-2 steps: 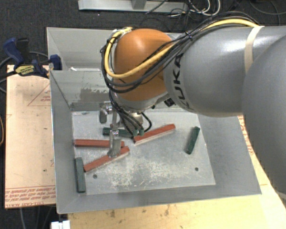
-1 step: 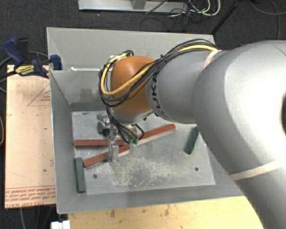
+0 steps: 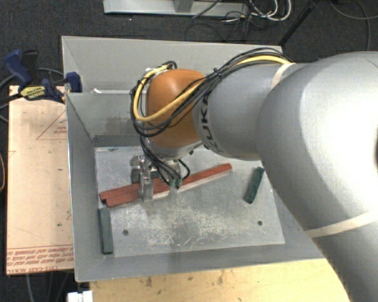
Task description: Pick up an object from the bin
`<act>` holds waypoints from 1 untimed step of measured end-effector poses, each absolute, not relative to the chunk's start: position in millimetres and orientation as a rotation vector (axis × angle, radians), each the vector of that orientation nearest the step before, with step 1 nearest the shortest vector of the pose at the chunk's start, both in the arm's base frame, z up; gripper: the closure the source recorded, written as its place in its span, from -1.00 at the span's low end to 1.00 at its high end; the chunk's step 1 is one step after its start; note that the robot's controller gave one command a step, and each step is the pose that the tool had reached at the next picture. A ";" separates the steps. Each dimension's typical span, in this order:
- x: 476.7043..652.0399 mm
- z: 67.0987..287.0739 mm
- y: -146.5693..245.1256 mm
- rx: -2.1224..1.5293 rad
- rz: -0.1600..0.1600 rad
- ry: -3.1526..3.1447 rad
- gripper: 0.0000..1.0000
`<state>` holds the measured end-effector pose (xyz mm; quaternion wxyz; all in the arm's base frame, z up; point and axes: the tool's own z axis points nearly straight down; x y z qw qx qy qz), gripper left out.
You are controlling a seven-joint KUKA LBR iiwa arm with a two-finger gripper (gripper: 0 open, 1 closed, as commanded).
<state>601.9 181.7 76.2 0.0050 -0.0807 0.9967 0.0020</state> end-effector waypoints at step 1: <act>605.7 122.3 176.6 -0.466 0.003 3.099 1.00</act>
Offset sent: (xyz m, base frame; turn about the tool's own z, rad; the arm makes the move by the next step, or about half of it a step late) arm 0.0020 -0.0059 0.0439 -0.1389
